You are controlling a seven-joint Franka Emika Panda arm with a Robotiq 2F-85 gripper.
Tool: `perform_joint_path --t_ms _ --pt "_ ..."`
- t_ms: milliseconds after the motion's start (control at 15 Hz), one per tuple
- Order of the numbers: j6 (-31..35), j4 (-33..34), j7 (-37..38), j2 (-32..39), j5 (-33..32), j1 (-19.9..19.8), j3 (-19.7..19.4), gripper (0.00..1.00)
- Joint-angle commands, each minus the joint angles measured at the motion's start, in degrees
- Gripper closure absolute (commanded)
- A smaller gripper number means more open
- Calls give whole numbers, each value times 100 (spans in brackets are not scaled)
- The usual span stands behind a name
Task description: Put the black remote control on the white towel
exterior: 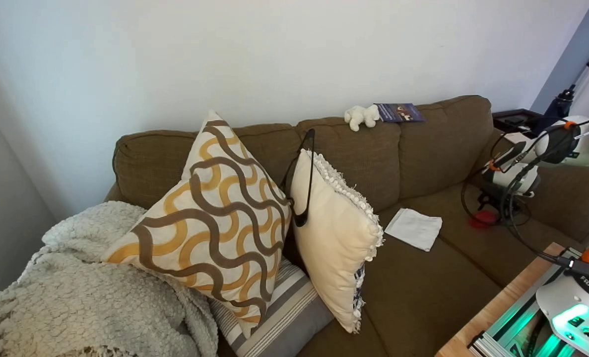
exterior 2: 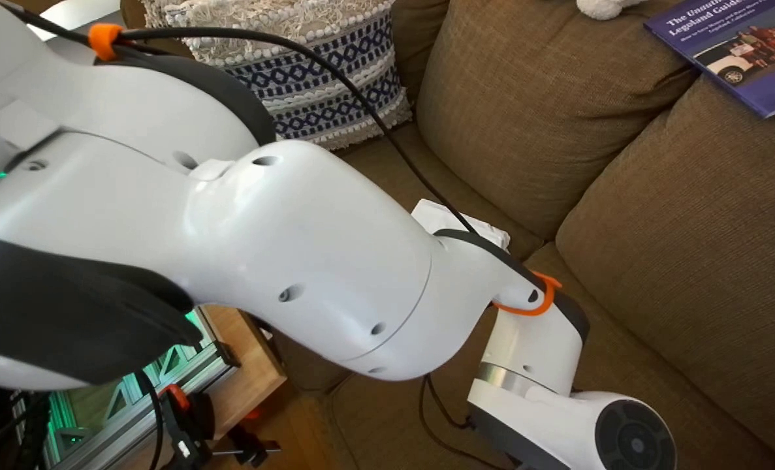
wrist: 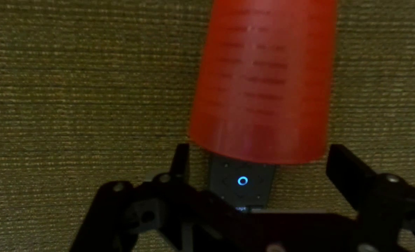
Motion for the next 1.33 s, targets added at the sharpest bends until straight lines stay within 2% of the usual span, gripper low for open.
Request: perform_joint_path --t_ms 0,200,267,467,533,733,1067,1267 --pt "245 -241 -156 1 108 42 31 0" --pt "424 -398 -146 5 131 106 27 0" --pt "488 -453 -113 6 130 146 2 19" --pt "712 -564 -90 7 148 211 -27 42" --pt "819 -588 -73 5 149 233 -51 47" --pt "973 -602 -62 3 163 248 -74 51" --pt "1216 -683 -60 -6 105 389 -184 51" --pt "1110 -786 -340 -5 15 530 -77 51"
